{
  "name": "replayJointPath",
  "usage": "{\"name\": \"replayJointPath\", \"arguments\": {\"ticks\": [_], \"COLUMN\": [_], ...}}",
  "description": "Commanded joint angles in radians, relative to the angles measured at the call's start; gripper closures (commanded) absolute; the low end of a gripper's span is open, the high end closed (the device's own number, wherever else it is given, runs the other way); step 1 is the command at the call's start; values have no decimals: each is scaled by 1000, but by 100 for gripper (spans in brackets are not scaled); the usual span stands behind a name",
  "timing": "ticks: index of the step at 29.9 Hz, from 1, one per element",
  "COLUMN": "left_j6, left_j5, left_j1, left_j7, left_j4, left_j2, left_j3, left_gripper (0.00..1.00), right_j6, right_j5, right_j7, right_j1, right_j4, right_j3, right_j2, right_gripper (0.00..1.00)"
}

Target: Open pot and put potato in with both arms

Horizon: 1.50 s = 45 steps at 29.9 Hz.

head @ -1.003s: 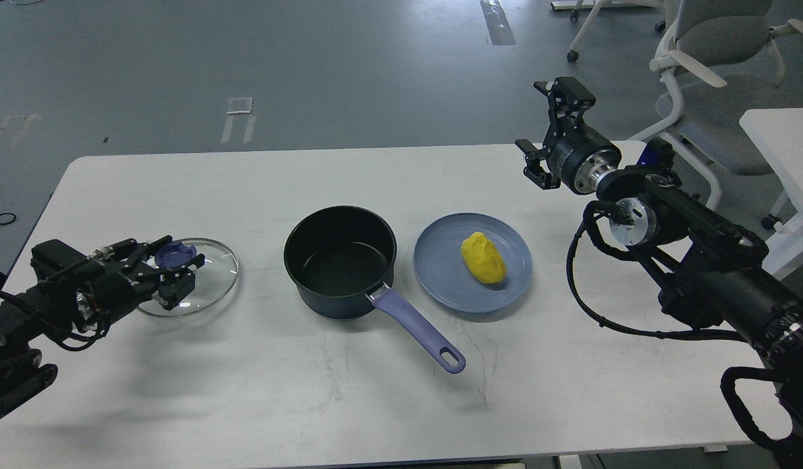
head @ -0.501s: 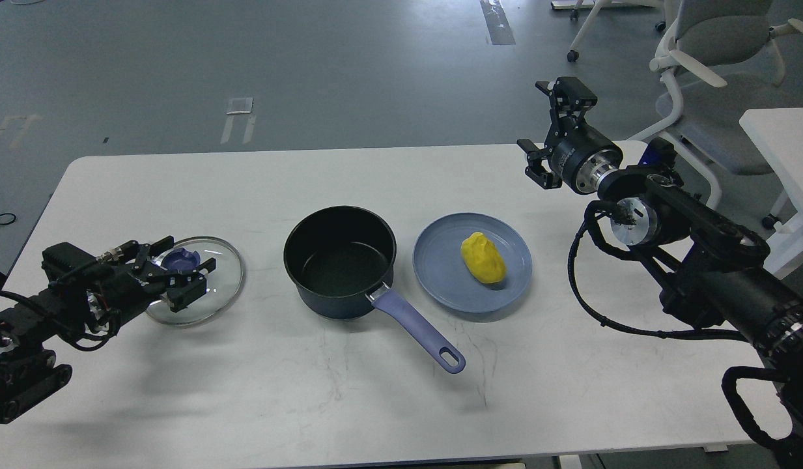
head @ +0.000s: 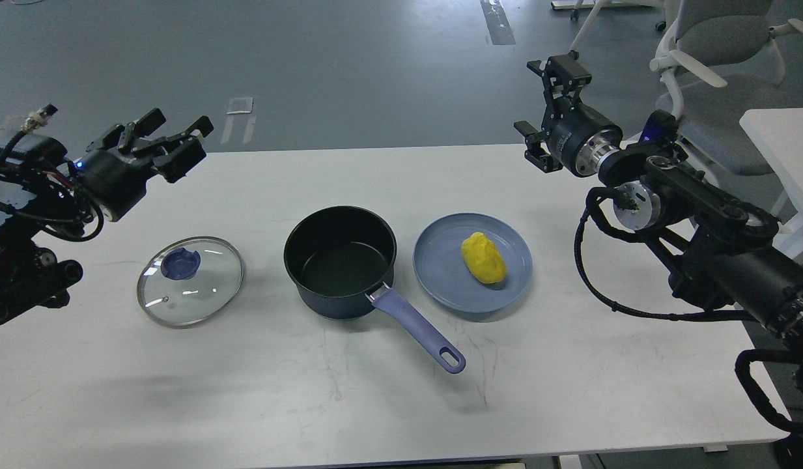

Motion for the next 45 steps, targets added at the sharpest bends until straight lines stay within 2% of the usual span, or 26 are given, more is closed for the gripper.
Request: {"name": "replayJointPath", "arguments": {"ticks": [1,4,5,7,8,10,11,12,13,15,16,17,19,20,26,36,41,45], "left_j6": [0,0,0,-86,-169,-240,-298,-341,-364,-455,-455,-508,-571,-585,-585,-585,-582,-579], "left_j5": [-206,-361,-414,-482,-535,-597,-635,-661,-668,-741,-741,-810,-909,-947,-961,-956,-948,-948], "left_j1": [-42,-59,-68,-81,-82,-79,-76,-75,-73,-67,-67,-56,-30,-21,7,31,39,45], "left_j7": [0,0,0,0,0,0,78,158,200,333,333,381,431,441,433,429,396,393], "left_j4": [-7,-7,-9,-7,-7,-7,-9,-9,-9,-9,-9,-9,-7,-7,-7,-7,-7,-7], "left_j2": [-71,-116,-122,-129,-140,-149,-154,-154,-154,-166,-166,-172,-183,-194,-214,-208,-211,-212], "left_j3": [-9,-29,-40,-75,-128,-194,-254,-292,-310,-386,-386,-414,-437,-437,-437,-437,-435,-435], "left_gripper": [2,2,2,2,2,2,2,2,2,2,2,2,2,2,2,2,2,2], "right_j6": [2,2,4,8,12,12,10,7,7,7,7,5,5,5,1,1,-2,-4], "right_j5": [-123,-217,-264,-361,-445,-545,-647,-715,-732,-754,-754,-760,-789,-818,-952,-955,-955,-955], "right_j7": [10,19,36,70,112,168,218,249,260,272,272,275,278,287,306,304,301,301], "right_j1": [24,36,39,48,59,76,99,123,133,169,170,180,206,215,212,183,176,157], "right_j4": [1,2,5,22,33,36,35,32,32,30,30,27,24,24,25,-14,-59,-60], "right_j3": [-65,-100,-122,-175,-227,-295,-380,-440,-471,-563,-564,-608,-660,-686,-763,-840,-846,-847], "right_j2": [0,0,0,-3,-20,-50,-84,-101,-106,-109,-109,-109,-109,-109,-104,-86,-52,-31], "right_gripper": [0,0,0,0,0,0,0,0,0,0,0,0,0,1,2,2,3,12]}}
